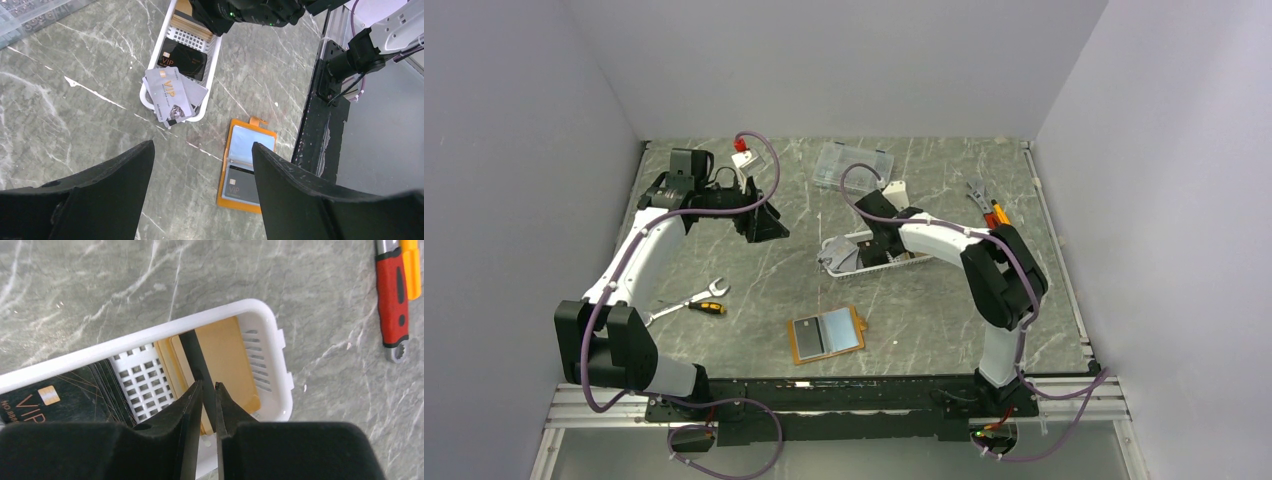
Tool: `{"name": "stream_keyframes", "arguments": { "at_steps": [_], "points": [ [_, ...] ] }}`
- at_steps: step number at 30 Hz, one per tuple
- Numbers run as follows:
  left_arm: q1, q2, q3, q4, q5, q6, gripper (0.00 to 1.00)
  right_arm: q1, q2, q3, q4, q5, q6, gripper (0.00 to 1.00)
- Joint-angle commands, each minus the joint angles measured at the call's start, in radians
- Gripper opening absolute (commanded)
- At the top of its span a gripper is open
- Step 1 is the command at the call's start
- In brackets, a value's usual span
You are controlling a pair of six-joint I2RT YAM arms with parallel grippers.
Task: Put the credit cards into the card holder
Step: Move the storage box to the center of the board.
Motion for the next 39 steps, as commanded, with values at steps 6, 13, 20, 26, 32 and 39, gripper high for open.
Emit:
{"name": "stream_keyframes", "arguments": {
  "at_steps": [6,13,20,26,32,39],
  "points": [
    [0.005,-0.032,-0.003,0.005,0.049,0.022,0.77,-0.025,-0.056,0.049,-0.005,0.007,-0.035,0.32],
    [-0.045,-0.011,-0.042,0.083,0.027,0.004,0.72,-0.029,-0.004,0.04,0.012,-0.086,-0.042,0.6],
    [-0.207,0.095,0.042,0.079,-0.04,0.054,0.69,-0.072,0.002,0.034,0.012,-0.132,-0.024,0.55],
    [-0.412,0.198,0.09,0.103,-0.166,0.176,0.69,-0.1,-0.008,0.017,0.014,-0.148,-0.024,0.49],
    [-0.559,0.276,0.082,0.182,-0.372,0.307,0.69,-0.116,-0.007,0.007,0.02,-0.188,-0.022,0.46],
    [-0.64,0.353,0.08,0.285,-0.517,0.384,0.69,-0.133,-0.017,0.0,0.031,-0.22,-0.025,0.4]
  ]
}}
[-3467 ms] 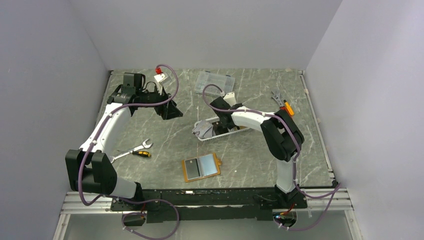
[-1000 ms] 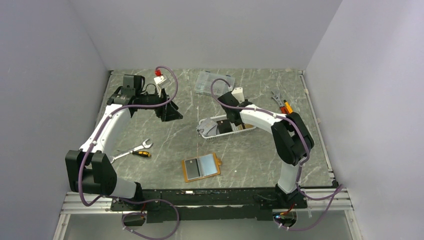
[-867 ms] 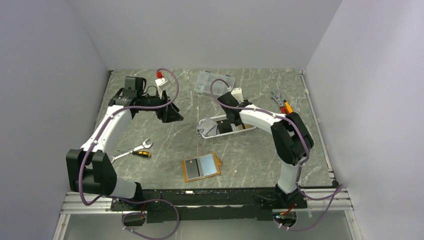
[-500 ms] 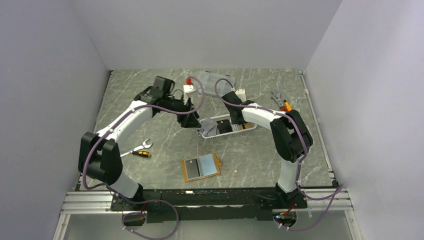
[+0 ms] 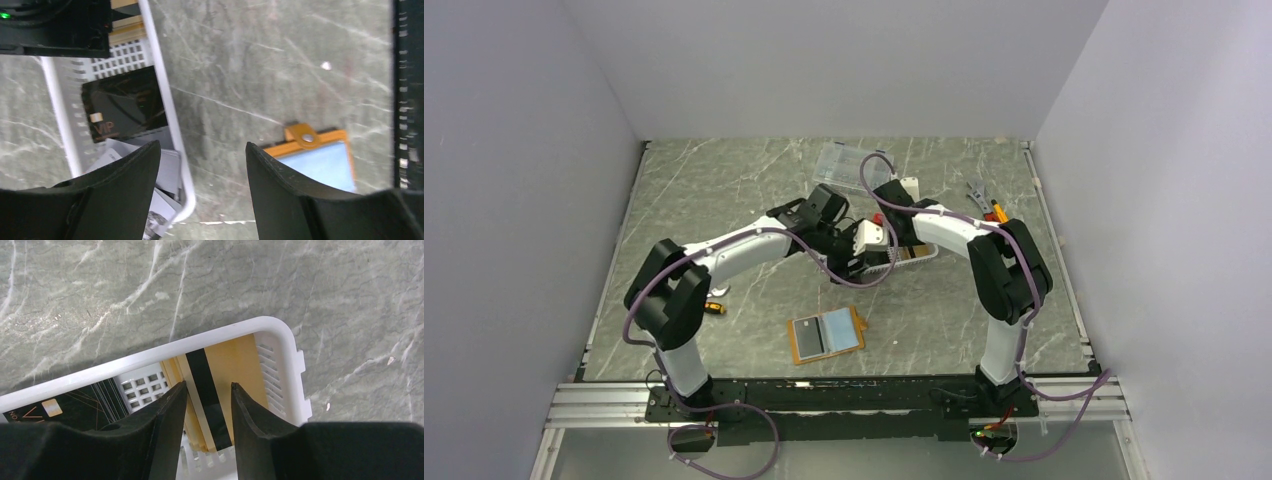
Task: Put the credit cards into the card holder
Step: Move the storage box to the center of the board.
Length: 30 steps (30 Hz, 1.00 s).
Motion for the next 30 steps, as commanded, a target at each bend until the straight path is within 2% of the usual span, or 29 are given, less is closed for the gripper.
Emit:
{"name": "stream_keyframes", "arguments": {
  "at_steps": [1,9,17,22,24,30],
  "points": [
    [-0.04,0.029,0.009,0.136,-0.129,0.093,0.69,-0.022,-0.023,-0.015,0.007,-0.013,0.0,0.4],
    [-0.091,0.054,-0.093,0.316,-0.287,0.141,0.69,-0.05,-0.021,-0.013,0.013,-0.067,-0.008,0.4],
    [-0.128,0.109,-0.093,0.373,-0.413,0.169,0.69,-0.061,-0.014,-0.002,0.005,-0.111,-0.004,0.38],
    [-0.138,0.134,-0.086,0.388,-0.433,0.171,0.67,-0.061,-0.025,-0.011,-0.003,-0.097,-0.006,0.38],
    [-0.139,0.148,-0.079,0.383,-0.436,0.176,0.63,-0.06,-0.029,-0.014,-0.005,-0.089,-0.005,0.39],
    [-0.138,0.164,-0.08,0.39,-0.443,0.171,0.43,-0.06,-0.045,-0.029,-0.01,-0.068,0.002,0.43]
  ]
}}
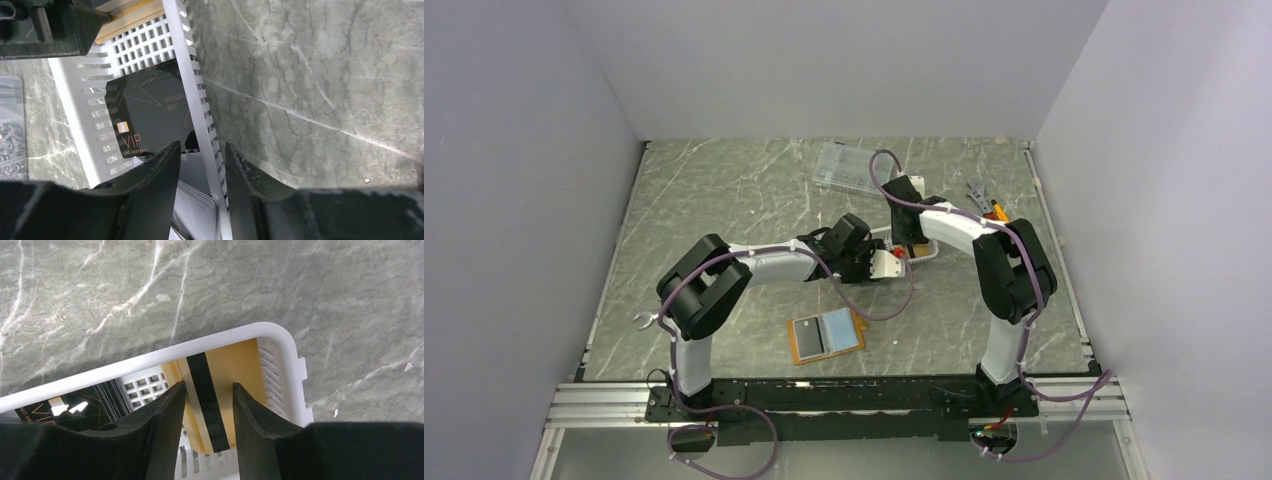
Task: Put the credit cards into the card holder
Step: Move the storage box to the center of the board.
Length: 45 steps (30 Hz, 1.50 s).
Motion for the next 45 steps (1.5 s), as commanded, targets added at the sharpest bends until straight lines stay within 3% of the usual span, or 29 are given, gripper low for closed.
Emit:
{"name": "stream_keyframes", "arguments": {
  "at_steps": [1,5,16,45],
  "points": [
    [-0.006,0.004,0.023,0.038,-0.015,0.001,0.4,-0.011,-0.038,-0.028,-0.018,0.044,0.003,0.45],
    [-0.005,-0.008,0.005,0.038,-0.024,-0.013,0.36,-0.008,-0.047,-0.035,-0.016,0.053,-0.001,0.53],
    [-0.005,-0.06,-0.034,0.017,-0.017,-0.022,0.31,0.046,-0.017,-0.032,-0.023,0.11,-0.001,0.55],
    [-0.01,-0.08,-0.072,0.001,-0.023,-0.01,0.23,0.036,-0.108,0.008,-0.063,0.213,-0.04,0.32]
  ]
}}
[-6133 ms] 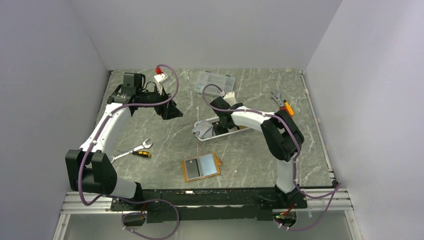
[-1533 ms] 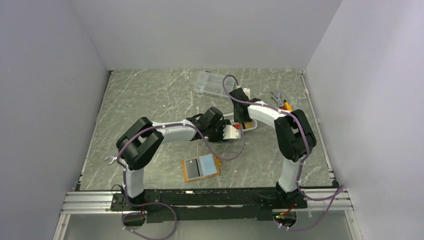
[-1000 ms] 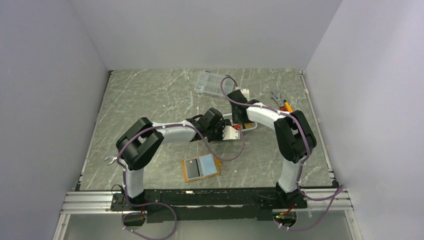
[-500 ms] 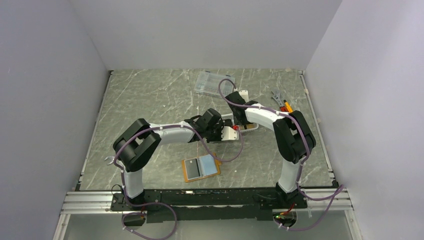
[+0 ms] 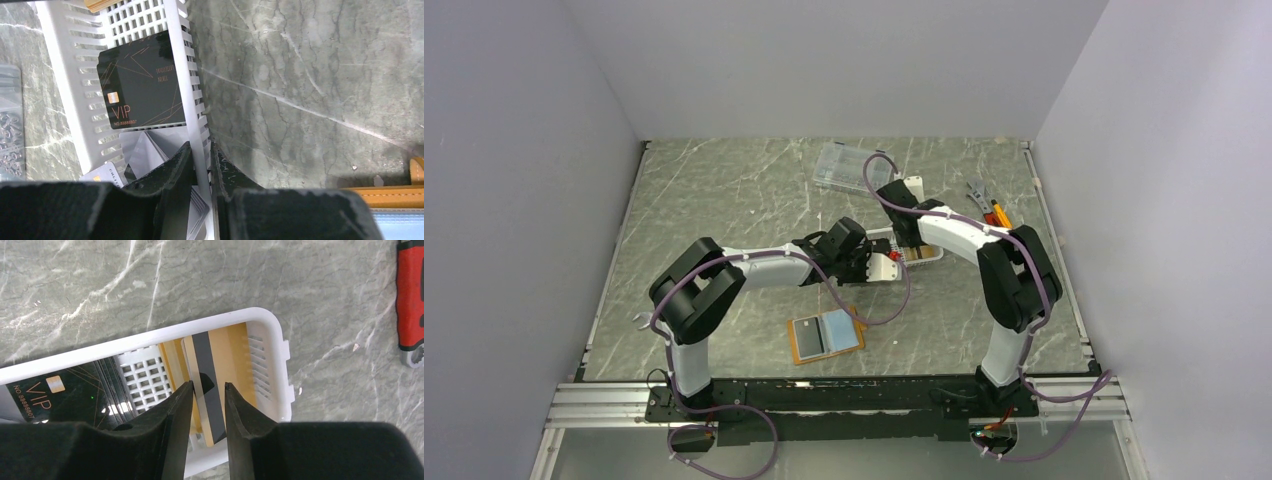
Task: Put the credit cards into the card holder
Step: Move the storage box to the center of the board, then pick up the credit card from the storage box.
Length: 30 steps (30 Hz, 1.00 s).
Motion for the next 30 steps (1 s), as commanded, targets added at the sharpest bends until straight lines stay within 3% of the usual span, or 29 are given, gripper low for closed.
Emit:
{"name": "stream_keyframes", "arguments": {
  "at_steps": [1,30],
  "points": [
    [-0.005,-0.038,-0.014,-0.021,-0.002,-0.001,0.23,-0.015,-0.058,0.031,-0.017,0.065,-0.02,0.32],
    [-0.016,-0.059,-0.014,-0.047,0.018,-0.01,0.17,-0.03,-0.027,0.001,-0.042,0.119,-0.014,0.2]
  ]
}}
